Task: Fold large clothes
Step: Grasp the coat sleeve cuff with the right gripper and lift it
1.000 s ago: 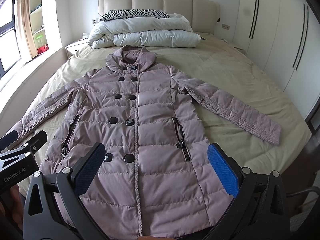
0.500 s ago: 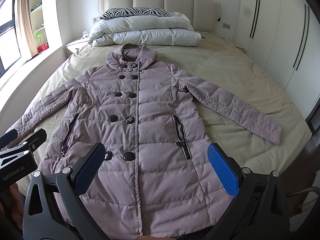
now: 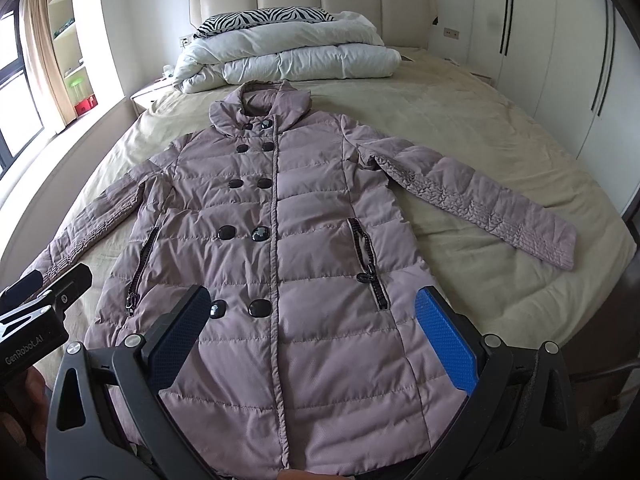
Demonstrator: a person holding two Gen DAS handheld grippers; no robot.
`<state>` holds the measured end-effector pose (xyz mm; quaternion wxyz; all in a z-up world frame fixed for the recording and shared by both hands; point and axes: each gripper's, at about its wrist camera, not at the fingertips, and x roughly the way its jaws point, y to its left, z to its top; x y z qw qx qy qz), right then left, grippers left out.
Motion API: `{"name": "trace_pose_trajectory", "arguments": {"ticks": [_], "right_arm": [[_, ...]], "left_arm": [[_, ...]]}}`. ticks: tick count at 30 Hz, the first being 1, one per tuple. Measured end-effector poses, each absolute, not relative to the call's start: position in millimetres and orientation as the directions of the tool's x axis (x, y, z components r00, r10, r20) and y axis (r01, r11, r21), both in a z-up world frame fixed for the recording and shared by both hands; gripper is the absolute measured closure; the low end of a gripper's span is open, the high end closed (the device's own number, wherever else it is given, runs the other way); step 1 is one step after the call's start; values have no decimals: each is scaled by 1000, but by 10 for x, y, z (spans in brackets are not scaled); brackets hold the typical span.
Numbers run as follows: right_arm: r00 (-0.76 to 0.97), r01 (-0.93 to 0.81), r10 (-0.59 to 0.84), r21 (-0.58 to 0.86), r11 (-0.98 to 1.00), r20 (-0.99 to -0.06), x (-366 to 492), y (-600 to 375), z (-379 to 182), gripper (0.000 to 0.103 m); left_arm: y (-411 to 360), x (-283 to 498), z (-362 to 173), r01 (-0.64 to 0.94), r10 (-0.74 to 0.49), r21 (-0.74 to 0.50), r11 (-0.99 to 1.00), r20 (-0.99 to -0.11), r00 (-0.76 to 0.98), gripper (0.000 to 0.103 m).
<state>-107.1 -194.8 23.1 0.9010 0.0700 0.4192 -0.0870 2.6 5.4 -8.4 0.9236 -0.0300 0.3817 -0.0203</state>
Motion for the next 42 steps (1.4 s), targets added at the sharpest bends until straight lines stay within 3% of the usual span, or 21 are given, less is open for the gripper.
{"name": "trace_pose_trajectory", "arguments": {"ticks": [3,6,14,18,22,27,29,32,36,38,42], "right_arm": [[634,242,-62,122,962,-771,-1070,-2183,138,0],[643,276,-50,171,946,-764,-1042,-2545,100,0],[716,516,-172,346,784,-677,-1400,-4234,-105,0],[738,595,-226,455,662,-636,-1689,-5331,-314,0],[772,601,-205,585,545,-602,-1946,-6192,-609,0],[798,588,-148,698,410,-585,-2113,-6895,-1096,0],[798,587,-122,714,382,-590,-2089,-7060,-1284,4],[811,566,-70,747,348,-581,-1969,-7218,-1517,18],[786,595,-66,724,350,-614,-1814,-7366,-1689,20],[775,611,-69,717,337,-628,-1761,-7436,-1763,26],[729,652,-71,659,376,-681,-1666,-7567,-1807,61]], "left_arm": [[43,52,-143,32,-79,-78,996,-719,690,0],[-3,99,-358,90,-177,-156,984,-752,635,0],[-105,264,-565,156,-391,-370,916,-734,556,0],[-214,253,-502,209,-368,-307,928,-686,627,0],[-227,390,-558,152,-358,-332,931,-750,556,0],[-194,484,-642,138,-383,-372,918,-740,552,0],[-236,513,-686,140,-395,-384,913,-744,539,0],[-308,547,-748,148,-429,-416,897,-743,514,0],[-422,571,-794,169,-440,-413,895,-751,493,0],[-458,577,-813,177,-449,-418,891,-750,486,0],[-481,579,-849,185,-463,-430,884,-748,475,0]]}}
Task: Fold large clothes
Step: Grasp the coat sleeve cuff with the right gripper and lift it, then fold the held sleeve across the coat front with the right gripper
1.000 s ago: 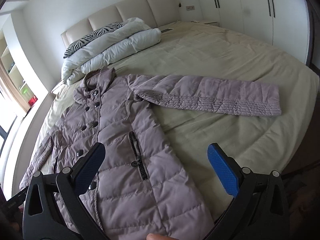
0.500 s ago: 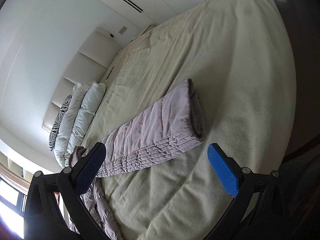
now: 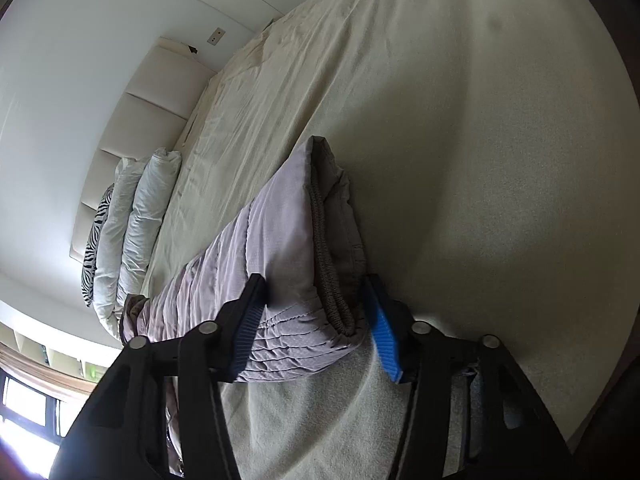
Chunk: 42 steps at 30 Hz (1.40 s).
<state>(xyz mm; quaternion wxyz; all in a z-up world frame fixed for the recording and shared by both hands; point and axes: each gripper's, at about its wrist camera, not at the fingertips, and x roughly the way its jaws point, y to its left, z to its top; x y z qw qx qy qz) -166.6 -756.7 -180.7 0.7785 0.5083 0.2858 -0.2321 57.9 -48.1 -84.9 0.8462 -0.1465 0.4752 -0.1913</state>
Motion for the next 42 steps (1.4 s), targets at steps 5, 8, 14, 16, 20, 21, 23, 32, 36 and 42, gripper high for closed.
{"name": "trace_pose_trajectory", "arguments": {"ticks": [5,8,14,16,20,21,23,32,36,42], "right_arm": [[711,650,-105,594,473,-695,-1510,-7414,-1511,77],[711,629,-160,517,580,-685,-1326,-7095,-1065,81],[781,454,-153,383,804,-606,-627,-6058,4,84],[800,370,-118,329,869,-589,-320,-5575,278,84],[798,203,-32,219,954,-601,335,-4439,532,90],[791,164,-5,204,965,-612,479,-4190,519,103],[773,103,21,158,982,-634,692,-3626,442,103],[707,6,276,395,918,-651,1052,-2594,-335,101],[757,48,255,440,897,-601,686,-2957,-398,98],[800,170,175,497,851,-573,143,-3621,-577,22]], "left_arm": [[-453,572,-857,183,-475,-445,877,-740,477,0],[-409,557,-830,190,-484,-453,871,-727,487,0],[-223,495,-770,184,-497,-477,860,-695,519,0],[-123,472,-751,175,-494,-481,859,-688,533,0],[136,439,-731,146,-487,-499,854,-668,563,0],[213,434,-728,136,-481,-502,854,-665,571,0],[379,415,-733,113,-468,-505,856,-660,588,0],[917,373,-841,27,-409,-502,864,-670,620,0],[694,526,-914,72,-471,-534,842,-664,581,0],[-364,1034,-914,255,-617,-571,781,-640,457,0]]}}
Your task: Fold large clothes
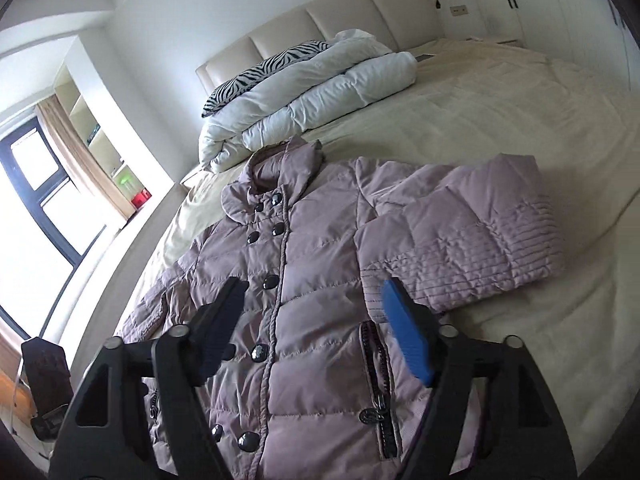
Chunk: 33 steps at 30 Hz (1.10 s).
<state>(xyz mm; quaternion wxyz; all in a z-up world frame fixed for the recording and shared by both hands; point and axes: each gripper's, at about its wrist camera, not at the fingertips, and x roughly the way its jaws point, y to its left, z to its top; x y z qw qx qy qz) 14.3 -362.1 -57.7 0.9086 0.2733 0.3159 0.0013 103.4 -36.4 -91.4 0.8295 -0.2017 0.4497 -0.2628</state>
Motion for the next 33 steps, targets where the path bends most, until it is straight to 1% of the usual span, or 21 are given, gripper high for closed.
{"name": "trace_pose_trajectory", "arguments": {"ticks": [1,5,8,11,13,15,16,17,18,19,20,21,22,23,26,30,33], "right_arm": [[812,186,168,520,834,-560,48,-3726,-622,22],[784,244,172,551,798,-596,-198,-4042,-870,22],[785,257,197,598,759,-587,-378,-4266,-1013,22],[794,268,185,607,748,-579,-540,-4455,-1072,22],[801,274,177,613,741,-572,-635,-4579,-1087,22],[807,282,170,621,731,-566,-707,-4692,-1100,22],[808,287,164,621,729,-566,-733,-4738,-1107,22],[807,293,159,620,728,-568,-756,-4775,-1115,22],[806,298,156,620,726,-571,-770,-4803,-1113,22],[805,303,153,620,723,-573,-781,-4831,-1125,22],[804,309,151,620,721,-576,-787,-4849,-1132,22],[802,314,149,619,720,-579,-789,-4862,-1143,22],[799,318,147,617,720,-583,-786,-4862,-1147,22],[797,320,146,615,721,-586,-781,-4858,-1149,22],[793,323,139,602,730,-594,-764,-4835,-1119,22],[788,338,114,580,741,-605,-706,-4832,-1057,22],[794,336,107,578,744,-599,-666,-4818,-974,22]], "left_arm": [[-592,1160,-930,280,-641,-580,764,-640,423,0],[-1442,1624,-1122,327,-732,-656,680,-627,266,0],[-1939,1918,-1316,308,-759,-698,647,-627,173,0],[-2196,2148,-1490,254,-753,-711,655,-639,154,1],[-2277,2263,-1571,229,-763,-729,645,-629,148,2],[-2355,2363,-1615,214,-766,-736,643,-627,144,6],[-2391,2393,-1628,213,-770,-740,638,-623,140,13],[-2424,2422,-1644,212,-774,-745,632,-619,133,23],[-2461,2447,-1665,210,-774,-745,633,-622,123,29],[-2512,2471,-1683,207,-761,-734,647,-638,120,38],[-2539,2490,-1699,206,-750,-722,660,-651,122,51],[-2563,2510,-1717,206,-741,-714,669,-661,119,59],[-2581,2528,-1736,198,-740,-715,670,-663,111,83],[-2571,2547,-1748,187,-752,-730,657,-651,99,90],[-2474,2549,-1587,218,-781,-750,624,-612,128,94],[-2113,2594,-1146,255,-809,-768,587,-550,206,95],[-1669,2688,-731,288,-813,-765,576,-501,296,95]]}}
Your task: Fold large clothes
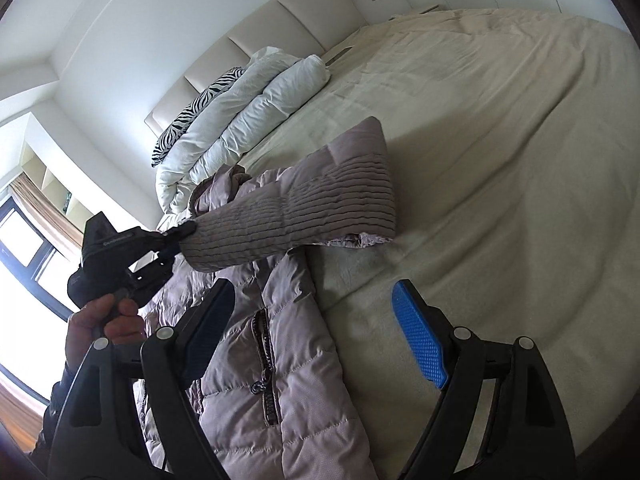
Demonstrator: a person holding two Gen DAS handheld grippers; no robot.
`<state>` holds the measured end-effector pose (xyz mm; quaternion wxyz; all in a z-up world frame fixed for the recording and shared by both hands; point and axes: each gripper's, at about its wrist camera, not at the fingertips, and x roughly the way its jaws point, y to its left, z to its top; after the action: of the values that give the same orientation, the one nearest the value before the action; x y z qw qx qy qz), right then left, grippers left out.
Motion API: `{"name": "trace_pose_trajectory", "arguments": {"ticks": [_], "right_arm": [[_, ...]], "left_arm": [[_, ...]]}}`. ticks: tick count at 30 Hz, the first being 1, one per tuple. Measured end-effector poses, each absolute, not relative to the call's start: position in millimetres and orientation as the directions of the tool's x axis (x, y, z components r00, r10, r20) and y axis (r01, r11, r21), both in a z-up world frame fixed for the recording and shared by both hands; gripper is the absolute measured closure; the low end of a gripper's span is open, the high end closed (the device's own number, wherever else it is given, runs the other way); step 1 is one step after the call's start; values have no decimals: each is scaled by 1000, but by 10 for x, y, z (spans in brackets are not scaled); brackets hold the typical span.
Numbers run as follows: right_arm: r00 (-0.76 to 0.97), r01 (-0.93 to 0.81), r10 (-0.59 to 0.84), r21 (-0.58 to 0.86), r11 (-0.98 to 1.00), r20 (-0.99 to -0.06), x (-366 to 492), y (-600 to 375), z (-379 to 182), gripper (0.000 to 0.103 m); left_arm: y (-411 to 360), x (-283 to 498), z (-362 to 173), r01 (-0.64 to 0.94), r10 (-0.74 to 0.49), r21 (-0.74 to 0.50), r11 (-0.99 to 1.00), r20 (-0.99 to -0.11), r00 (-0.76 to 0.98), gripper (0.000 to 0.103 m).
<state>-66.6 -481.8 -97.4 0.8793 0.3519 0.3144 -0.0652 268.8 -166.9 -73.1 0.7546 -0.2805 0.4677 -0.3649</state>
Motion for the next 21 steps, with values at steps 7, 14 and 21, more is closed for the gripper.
{"name": "trace_pose_trajectory", "arguments": {"ticks": [7,14,21], "right_arm": [[784,321,120,563,762,-609,-388,-4719,-912,22],[748,302,172,560,772,-641,168,-4450,-1014,22],[724,282,446,816,504,-526,936,-4363,-1463,22]], "left_arm": [[-477,2897,-104,292,-714,-679,673,-494,496,96],[561,3093,-376,138,-601,-669,730,-533,595,97],[960,3183,-841,41,-578,-696,717,-560,593,97]]}}
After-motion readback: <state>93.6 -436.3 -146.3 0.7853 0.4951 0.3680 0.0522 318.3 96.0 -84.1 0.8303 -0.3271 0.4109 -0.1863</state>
